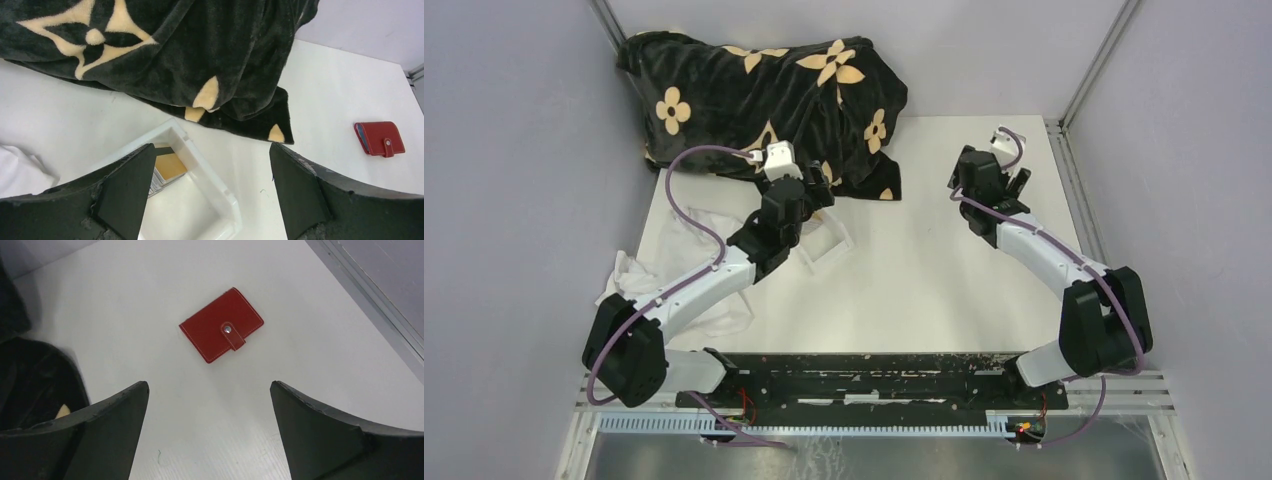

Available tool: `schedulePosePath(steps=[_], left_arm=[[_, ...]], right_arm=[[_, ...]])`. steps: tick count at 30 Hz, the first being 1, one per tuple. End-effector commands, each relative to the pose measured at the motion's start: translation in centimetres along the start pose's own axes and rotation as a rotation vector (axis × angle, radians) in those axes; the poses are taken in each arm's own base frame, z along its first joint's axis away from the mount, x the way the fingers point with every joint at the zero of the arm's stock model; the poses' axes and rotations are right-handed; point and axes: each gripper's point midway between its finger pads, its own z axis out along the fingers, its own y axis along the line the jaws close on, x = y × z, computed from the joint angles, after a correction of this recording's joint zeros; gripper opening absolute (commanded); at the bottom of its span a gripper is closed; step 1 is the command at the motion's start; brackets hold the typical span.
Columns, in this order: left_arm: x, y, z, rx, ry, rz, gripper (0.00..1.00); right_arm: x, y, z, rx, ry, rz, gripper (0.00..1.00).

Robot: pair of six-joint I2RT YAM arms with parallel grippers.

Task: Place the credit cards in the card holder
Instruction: Move the card holder to the center of the board.

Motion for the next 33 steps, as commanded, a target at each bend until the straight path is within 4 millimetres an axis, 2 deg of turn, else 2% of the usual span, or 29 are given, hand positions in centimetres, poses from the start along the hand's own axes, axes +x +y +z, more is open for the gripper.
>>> schedulePosePath(steps=[1,4,7,10,14,24,29,33], left_arm=[[-2.3,-2.3,-0.7,0.015,-0.049,-0.055,0.92],[-2.2,-4.5,-1.0,0.058,-0.039,-0.038,0.92],[-1.4,-7.2,-1.0,0.116,-0.013,0.014,0.92],[-0.3,-9.5,-0.4,0.168,0.03,0.047,0.92],[1.5,-11.8,0.1,0.211,0.08,0.087,0.91],[5.1,-14.4,1.8,0.249,0.134,0.142,0.89],[5.9,-15.3,2.3,0.276,0.143,0.151,0.89],[6.1,-16.0,2.7,0.303,0.13,0.147,0.88]], right_arm=[[-1.1,-1.0,-0.1,0.096,-0.011,0.013,0.99],[-1.4,-2.5,-0.5,0.206,0.015,0.031,1.0],[-1.5,-2.9,-0.2,0.264,0.054,0.049,0.98],[-0.4,-3.4,1.3,0.3,0.15,0.133,0.96],[2.8,-3.7,4.0,0.276,0.297,0.283,0.95],[4.9,-3.6,8.0,0.246,0.373,0.402,0.94],[6.9,-4.3,9.8,0.254,0.421,0.441,0.94],[7.5,-4.7,11.2,0.236,0.416,0.481,0.94]])
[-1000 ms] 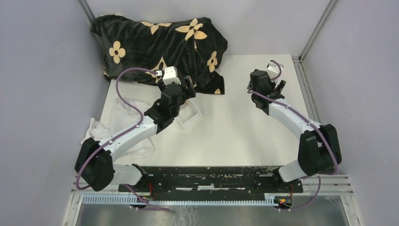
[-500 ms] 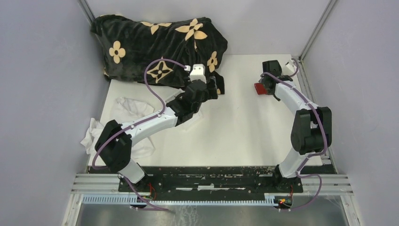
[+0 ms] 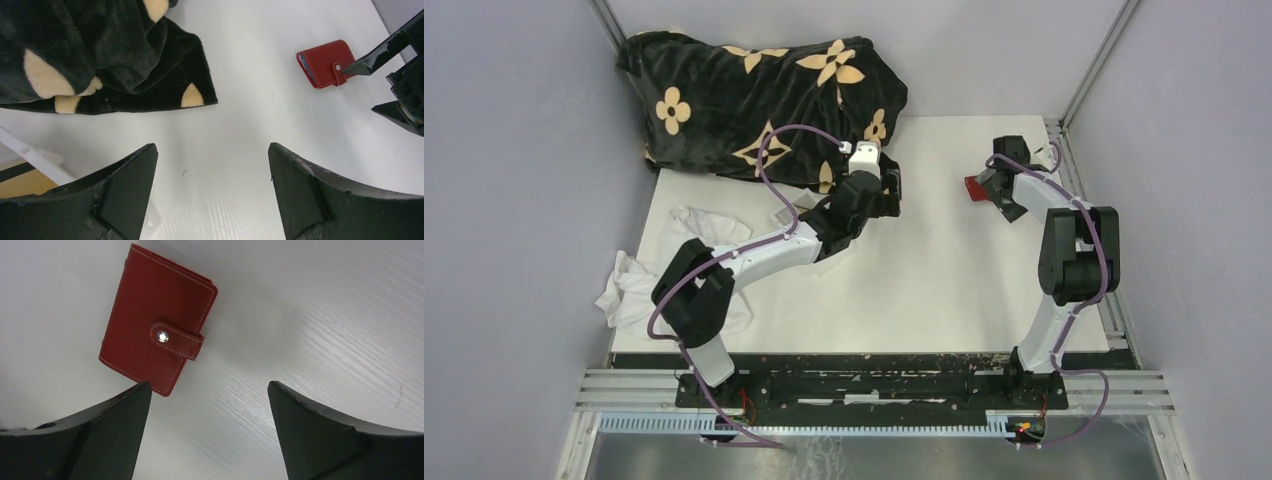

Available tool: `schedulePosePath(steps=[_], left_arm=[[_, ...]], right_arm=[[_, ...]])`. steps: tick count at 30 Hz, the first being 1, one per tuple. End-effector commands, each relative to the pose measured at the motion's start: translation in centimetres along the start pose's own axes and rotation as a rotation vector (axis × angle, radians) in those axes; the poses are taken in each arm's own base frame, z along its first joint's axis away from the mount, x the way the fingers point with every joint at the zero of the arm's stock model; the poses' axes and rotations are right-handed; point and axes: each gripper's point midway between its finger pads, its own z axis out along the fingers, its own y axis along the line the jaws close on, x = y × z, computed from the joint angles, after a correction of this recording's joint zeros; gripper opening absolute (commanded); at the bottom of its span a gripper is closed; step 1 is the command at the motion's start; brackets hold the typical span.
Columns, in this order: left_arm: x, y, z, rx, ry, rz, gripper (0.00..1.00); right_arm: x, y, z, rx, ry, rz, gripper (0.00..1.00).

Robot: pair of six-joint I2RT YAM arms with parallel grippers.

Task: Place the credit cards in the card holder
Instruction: Move the card holder to the center of the board.

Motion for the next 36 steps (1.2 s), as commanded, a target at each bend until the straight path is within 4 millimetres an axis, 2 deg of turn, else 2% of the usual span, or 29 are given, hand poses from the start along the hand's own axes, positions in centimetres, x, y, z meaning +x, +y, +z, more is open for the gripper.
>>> schedulePosePath(steps=[1,13,26,32,36], left_arm=[[-2.6,-2.1,0.5,0.067,-0.079,0.01,0.88],[-2.4,-2.7,1.8,0.081,-0.105,0.027,0.88],[-1.7,-2.7,2.5,0.074,-0.104,0.046,0.88],[-1.7,-2.6,2.6,0.07,-0.105,0.045,0.88],[-1.6,-2.6,2.5,0.07,-0.102,0.037,0.88]], right_arm=[[-1.1,1.6,1.3,-0.079,-0.008,0.076,0.94],[-1.6,2.6,4.4,-0.079,0.009,0.092,0.93],[-2.3,2.6,5.9,-0.046,0.018,0.1,0.92],[-1.7,2.2,5.8,-0.023,0.05,0.071,0.85],[-0.9,1.6,5.7,-0.01,0.085,0.047,0.77]])
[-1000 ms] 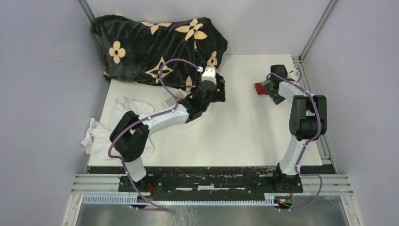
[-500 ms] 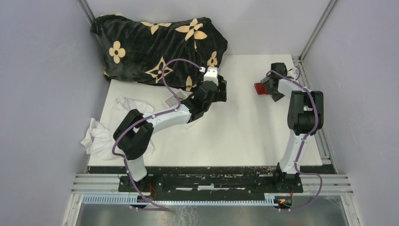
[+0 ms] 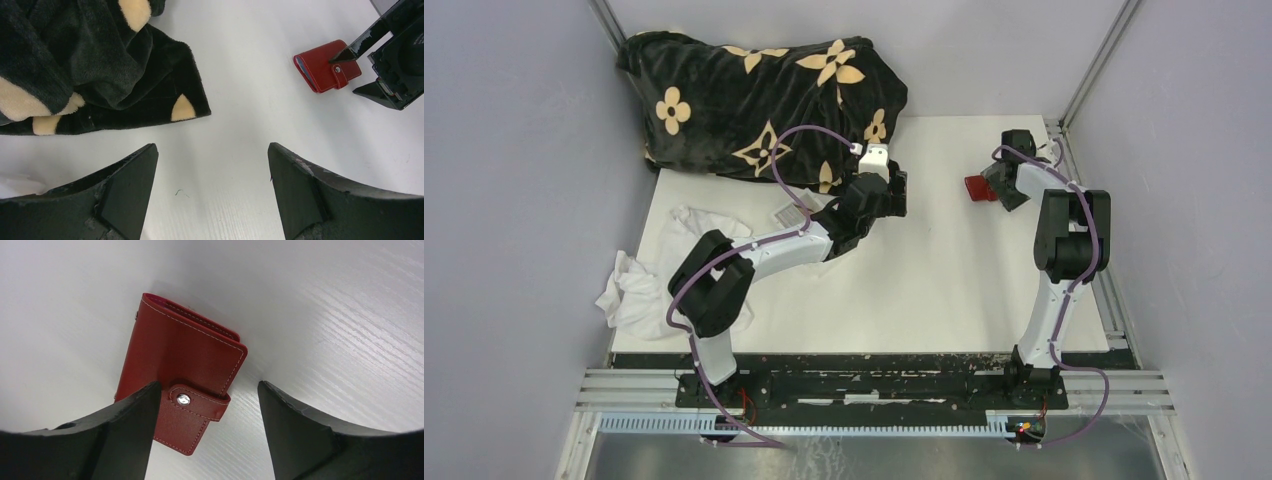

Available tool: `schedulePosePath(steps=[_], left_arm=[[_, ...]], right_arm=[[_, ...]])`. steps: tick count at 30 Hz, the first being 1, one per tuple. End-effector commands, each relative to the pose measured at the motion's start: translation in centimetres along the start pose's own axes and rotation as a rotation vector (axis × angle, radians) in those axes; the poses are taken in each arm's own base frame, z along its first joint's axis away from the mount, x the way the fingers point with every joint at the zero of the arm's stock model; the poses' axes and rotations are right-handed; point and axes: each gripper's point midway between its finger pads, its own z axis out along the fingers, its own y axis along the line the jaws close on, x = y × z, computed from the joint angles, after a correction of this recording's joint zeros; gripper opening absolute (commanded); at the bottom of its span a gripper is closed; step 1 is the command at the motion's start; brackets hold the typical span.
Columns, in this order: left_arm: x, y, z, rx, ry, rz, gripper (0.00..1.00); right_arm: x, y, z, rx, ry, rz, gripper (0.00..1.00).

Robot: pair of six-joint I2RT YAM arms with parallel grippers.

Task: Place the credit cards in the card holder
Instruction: Move the card holder to the center of the board.

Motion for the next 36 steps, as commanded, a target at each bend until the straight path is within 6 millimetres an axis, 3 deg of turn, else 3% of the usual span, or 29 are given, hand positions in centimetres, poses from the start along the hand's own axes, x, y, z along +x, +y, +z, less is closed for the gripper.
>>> schedulePosePath(steps=[1,11,15,28,36], left_arm=[[-2.7,-1.3,0.0,0.031,-0.073,-0.002,0.88],[-2.9,-1.0,-0.6,0.025,-0.075,-0.014,0.88],[-2.6,-0.4,-1.0,0.006,-0.062,-0.016,0.88],[-0.5,1.2,-3.8,-0.01,-0.025,-0.059,0.87],[2.7,0.6,-5.0,0.013,0.029,-0.042,0.84]], right_arm=[[0.4,-0.3,-0.1,0.017,0.038,-0.022,0.75],[2.3,-0.9,-1.5,0.014,0.092,-0.113,0.57],[3.7,-1.5,-2.6,0.008,0.111,-0.18,0.55],[11.6,-2.4,-8.4,-0.092,0.162,-0.463,0.54],[16.8,-2.6,-12.5,-0.313,0.246,-0.642,0.48]])
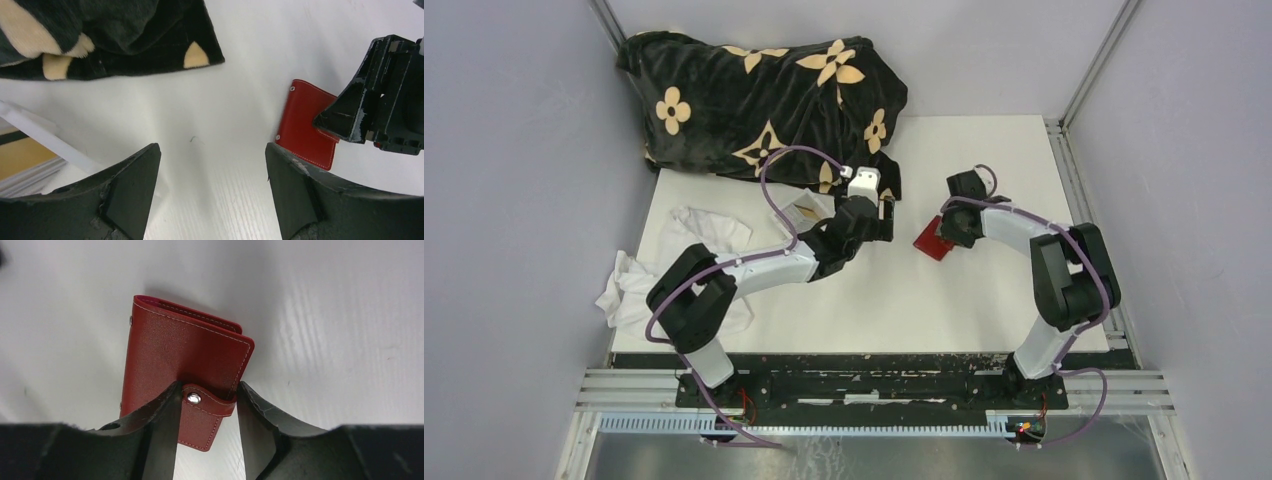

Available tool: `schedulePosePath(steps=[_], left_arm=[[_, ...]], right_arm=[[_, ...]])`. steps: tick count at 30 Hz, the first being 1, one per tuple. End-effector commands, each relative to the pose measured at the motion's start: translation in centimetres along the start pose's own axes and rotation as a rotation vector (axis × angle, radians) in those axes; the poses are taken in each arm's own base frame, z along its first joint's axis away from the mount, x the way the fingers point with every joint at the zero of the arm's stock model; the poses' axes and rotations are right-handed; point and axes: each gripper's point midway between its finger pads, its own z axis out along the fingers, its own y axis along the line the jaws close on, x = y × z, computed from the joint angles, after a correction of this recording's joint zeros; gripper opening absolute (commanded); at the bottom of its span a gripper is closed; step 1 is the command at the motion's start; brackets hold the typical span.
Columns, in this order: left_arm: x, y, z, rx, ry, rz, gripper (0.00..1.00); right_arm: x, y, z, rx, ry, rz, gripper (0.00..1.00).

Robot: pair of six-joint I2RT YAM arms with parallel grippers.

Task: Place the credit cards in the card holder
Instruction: Move the card holder to the center of the board, then open the card holder at the center of the board.

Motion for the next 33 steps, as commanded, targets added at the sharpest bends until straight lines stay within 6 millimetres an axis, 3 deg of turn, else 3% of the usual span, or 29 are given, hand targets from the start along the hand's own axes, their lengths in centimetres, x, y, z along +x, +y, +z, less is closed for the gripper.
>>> schedulePosePath(steps=[1,6,13,18,24,33], left_arm=[[-0.2,-1.3,-1.2,0.03,-0.03,-0.048,0.84],[2.0,-2.9,-1.8,0.069,0.004,-0.012,0.82],[5.8,-4.8,-2.4,0.102,0.064,0.028,0.8],[8.3,-6.0,-2.6,0.121,0.101,0.06,0.77],[11.5,-5.9,-2.3,0.113,0.145,0.07,0.74],[13.4,-6.2,-1.2,0.125,0.157,0.072,0.73]], right_arm=[[2.1,2.3,-2.0,-0.169,0.019,-0.131,0.47],[4.7,3.3,-3.2,-0.254,0.066,-0.237,0.46],[7.1,2.8,-4.3,-0.268,0.087,-0.321,0.46],[8.2,2.0,-4.7,-0.253,0.093,-0.357,0.46],[8.9,1.9,-5.0,-0.25,0.103,-0.378,0.45],[10.0,1.9,-4.8,-0.247,0.13,-0.399,0.45]])
